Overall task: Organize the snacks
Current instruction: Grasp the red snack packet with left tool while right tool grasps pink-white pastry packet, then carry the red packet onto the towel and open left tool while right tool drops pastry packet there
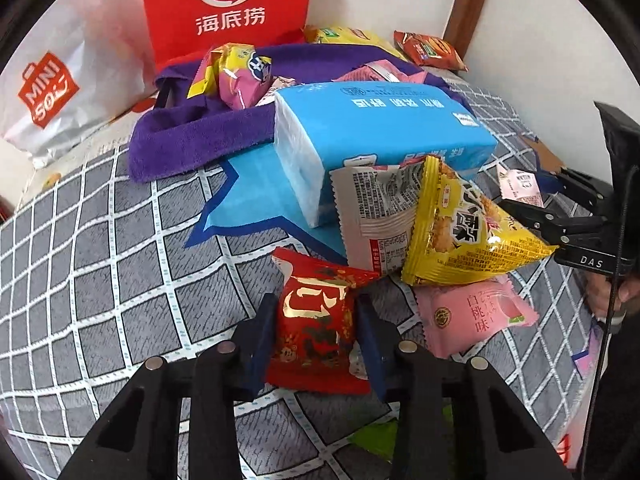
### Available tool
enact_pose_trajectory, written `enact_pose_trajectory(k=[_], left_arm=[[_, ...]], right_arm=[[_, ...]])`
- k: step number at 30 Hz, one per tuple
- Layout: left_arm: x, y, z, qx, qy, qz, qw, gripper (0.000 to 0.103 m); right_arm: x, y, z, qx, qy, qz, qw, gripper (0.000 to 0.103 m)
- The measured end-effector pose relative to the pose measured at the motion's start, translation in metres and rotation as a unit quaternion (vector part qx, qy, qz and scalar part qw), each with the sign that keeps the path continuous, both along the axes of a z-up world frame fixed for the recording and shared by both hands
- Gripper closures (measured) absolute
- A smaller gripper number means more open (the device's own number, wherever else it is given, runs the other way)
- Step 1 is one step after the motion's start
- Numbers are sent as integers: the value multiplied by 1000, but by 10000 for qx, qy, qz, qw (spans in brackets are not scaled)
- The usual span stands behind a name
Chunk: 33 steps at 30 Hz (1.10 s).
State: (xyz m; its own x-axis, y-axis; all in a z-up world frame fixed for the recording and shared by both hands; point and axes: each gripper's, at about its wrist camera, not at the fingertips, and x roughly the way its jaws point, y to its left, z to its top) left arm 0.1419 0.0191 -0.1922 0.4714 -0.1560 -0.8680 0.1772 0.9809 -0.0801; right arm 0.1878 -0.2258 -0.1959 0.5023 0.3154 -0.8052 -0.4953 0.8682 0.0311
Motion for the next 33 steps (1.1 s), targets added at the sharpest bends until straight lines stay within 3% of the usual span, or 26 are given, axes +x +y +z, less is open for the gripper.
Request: enact_pose_trajectory(k=[12, 20, 26, 33], left_arm=[[-5, 50, 60, -423, -400, 484, 9971, 66], [55, 60, 94, -612, -542, 728, 9940, 66], [102, 64, 92, -614, -524, 854, 9931, 66], [142, 72, 64, -784, -277, 1006, 9914, 66]], right_arm=[[16, -3, 68, 353, -457, -368, 9976, 39], [62, 31, 100, 452, -661, -385, 9960, 39], [110, 48, 104, 450, -724, -399, 9956, 39], [159, 53, 70, 188, -499, -599, 9968, 39]])
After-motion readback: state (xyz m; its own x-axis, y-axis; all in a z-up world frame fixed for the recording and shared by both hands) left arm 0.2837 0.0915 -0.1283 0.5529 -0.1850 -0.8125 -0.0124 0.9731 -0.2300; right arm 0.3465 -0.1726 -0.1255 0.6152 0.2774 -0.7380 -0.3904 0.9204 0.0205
